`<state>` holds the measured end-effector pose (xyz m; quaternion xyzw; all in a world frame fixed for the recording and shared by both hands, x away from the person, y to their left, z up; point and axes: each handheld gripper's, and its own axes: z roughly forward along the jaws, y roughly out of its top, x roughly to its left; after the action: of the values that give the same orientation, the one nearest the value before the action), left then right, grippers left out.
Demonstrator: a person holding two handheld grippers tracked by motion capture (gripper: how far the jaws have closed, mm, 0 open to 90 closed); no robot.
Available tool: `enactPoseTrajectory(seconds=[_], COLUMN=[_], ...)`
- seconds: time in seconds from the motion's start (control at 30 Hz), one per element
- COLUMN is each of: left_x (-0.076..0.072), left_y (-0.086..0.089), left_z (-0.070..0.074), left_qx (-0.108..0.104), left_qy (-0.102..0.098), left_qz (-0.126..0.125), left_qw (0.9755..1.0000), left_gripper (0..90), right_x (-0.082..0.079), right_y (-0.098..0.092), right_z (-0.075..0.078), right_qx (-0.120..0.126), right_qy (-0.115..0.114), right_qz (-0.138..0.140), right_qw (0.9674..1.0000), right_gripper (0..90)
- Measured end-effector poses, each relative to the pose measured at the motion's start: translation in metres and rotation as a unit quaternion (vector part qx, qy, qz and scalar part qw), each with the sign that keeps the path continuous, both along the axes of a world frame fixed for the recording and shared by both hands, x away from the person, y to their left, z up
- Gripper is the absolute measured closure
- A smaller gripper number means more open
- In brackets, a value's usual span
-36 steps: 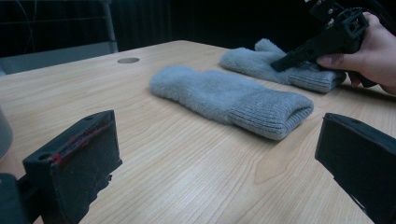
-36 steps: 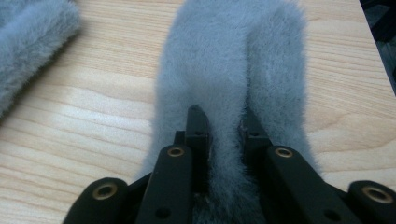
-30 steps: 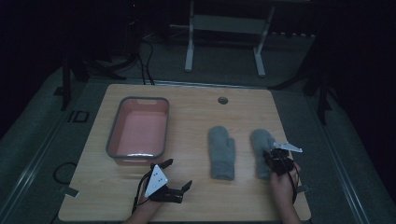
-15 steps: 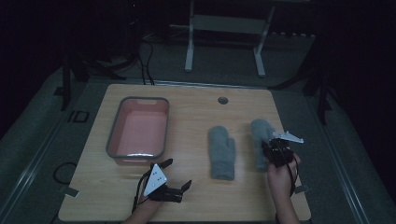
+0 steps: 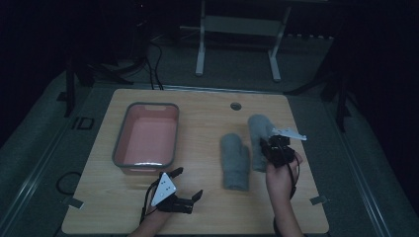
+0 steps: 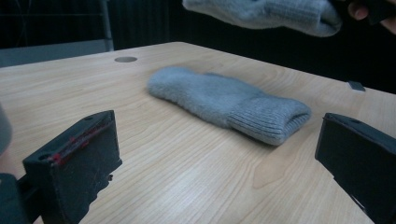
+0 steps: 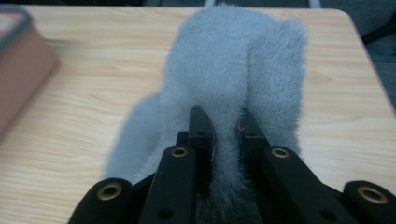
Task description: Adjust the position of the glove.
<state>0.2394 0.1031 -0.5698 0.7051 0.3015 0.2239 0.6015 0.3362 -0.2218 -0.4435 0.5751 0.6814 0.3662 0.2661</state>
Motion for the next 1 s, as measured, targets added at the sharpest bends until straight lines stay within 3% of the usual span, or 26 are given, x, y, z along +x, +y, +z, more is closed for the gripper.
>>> enactPoseTrajectory(seconds=[0.13, 0.37, 0.63, 0.8, 1.0], left_x=[0.0, 0.0, 0.0, 0.0, 0.0], left_y=[0.0, 0.0, 0.0, 0.0, 0.0], left_z=[0.0, 0.0, 0.0, 0.0, 0.0], left_qx=[0.003, 0.002, 0.003, 0.004, 0.005], left_qy=[-0.002, 0.0, 0.0, 0.004, 0.006], left_qz=[0.002, 0.004, 0.004, 0.006, 0.006], left_qw=[1.0, 1.0, 1.0, 1.0, 0.9999], left_gripper=[0.1, 0.1, 0.1, 0.1, 0.1], right_x=[-0.001, -0.003, -0.006, -0.006, -0.004], right_y=[0.035, 0.062, 0.067, 0.069, 0.071], right_z=[0.006, -0.003, -0.021, -0.041, -0.058], right_qx=[0.002, 0.013, 0.004, -0.002, 0.006], right_qy=[0.0, 0.02, 0.043, 0.067, 0.086], right_qz=[0.024, 0.04, 0.038, 0.034, 0.028], right_qw=[0.9997, 0.9989, 0.9983, 0.9971, 0.9959], right_gripper=[80.6, 80.6, 80.5, 80.3, 80.3])
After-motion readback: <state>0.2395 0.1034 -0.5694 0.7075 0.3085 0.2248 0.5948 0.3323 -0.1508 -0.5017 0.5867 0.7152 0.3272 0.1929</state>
